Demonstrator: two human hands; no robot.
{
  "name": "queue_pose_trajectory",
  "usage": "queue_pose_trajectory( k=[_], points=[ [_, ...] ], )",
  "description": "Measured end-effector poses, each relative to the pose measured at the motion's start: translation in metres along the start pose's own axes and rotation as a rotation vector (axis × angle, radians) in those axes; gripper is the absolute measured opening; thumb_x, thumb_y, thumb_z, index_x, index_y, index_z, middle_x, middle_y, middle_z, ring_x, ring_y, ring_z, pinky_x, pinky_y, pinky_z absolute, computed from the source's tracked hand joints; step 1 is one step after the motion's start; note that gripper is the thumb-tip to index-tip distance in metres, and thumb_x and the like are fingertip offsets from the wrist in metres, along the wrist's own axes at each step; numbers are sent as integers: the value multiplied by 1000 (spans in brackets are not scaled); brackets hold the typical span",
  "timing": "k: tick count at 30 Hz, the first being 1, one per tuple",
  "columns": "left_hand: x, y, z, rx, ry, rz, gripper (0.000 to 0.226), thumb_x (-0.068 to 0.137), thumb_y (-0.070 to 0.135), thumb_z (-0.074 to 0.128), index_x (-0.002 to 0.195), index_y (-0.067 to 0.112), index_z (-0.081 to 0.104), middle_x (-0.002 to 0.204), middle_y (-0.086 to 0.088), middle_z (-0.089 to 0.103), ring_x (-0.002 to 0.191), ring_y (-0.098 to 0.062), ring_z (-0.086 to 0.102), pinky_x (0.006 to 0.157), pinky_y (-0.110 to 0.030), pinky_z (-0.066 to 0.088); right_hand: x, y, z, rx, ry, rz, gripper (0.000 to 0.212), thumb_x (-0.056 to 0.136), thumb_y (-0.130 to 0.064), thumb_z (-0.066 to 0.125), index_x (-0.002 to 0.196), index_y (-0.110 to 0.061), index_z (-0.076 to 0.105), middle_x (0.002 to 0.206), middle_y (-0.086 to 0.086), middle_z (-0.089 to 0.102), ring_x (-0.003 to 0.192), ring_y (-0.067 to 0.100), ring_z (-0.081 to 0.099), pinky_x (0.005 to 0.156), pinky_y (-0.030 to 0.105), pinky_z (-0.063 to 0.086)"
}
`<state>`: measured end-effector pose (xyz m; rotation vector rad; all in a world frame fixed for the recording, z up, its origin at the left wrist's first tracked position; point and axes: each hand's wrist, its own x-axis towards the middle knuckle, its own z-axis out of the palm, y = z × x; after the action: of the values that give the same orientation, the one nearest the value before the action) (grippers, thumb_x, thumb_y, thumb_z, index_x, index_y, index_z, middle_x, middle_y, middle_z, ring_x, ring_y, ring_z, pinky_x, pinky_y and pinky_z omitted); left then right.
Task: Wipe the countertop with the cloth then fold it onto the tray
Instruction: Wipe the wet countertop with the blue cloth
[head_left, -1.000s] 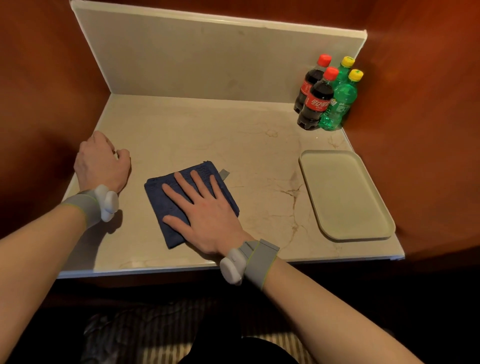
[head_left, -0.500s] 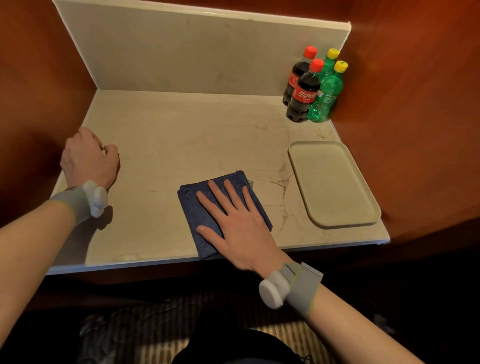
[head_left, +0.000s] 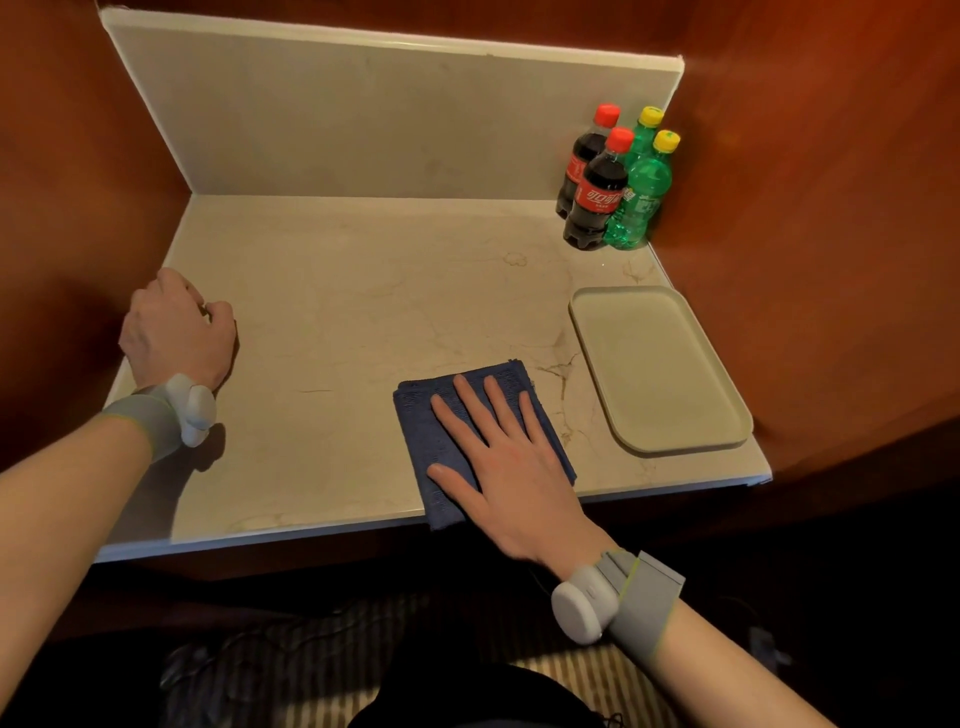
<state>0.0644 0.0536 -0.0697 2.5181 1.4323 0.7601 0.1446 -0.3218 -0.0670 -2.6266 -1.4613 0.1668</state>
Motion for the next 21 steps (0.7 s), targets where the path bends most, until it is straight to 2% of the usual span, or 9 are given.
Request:
queue_pose_trajectory(
  k=[6, 13, 21],
  points=[
    [0, 4, -2, 32, 16, 24, 20, 91, 28, 50, 96, 8, 52, 97, -25, 62, 96, -49, 61, 75, -56, 50, -22, 14, 0, -10, 12, 82, 72, 107, -68, 16, 169, -38, -2, 178, -7, -12, 164, 21, -15, 133, 50, -1],
    [-2, 1, -1, 38, 30, 21, 23, 90, 29, 49, 97, 7, 52, 96, -26, 62, 95, -50, 60, 76, -58, 50, -39, 16, 2, -10, 11, 246, 77, 102, -72, 3, 168, -36, -10, 177, -1, -18, 164, 29, -18, 132, 53, -2],
    [-6, 2, -1, 43, 55, 45, 22, 86, 34, 45, 90, 13, 47, 89, -22, 61, 90, -48, 61, 73, -56, 52, -24, 26, -1, -11, -7, 253, 79, 100, -73, 3, 168, -34, -11, 177, 1, -19, 163, 32, -18, 132, 53, -2]
  ],
)
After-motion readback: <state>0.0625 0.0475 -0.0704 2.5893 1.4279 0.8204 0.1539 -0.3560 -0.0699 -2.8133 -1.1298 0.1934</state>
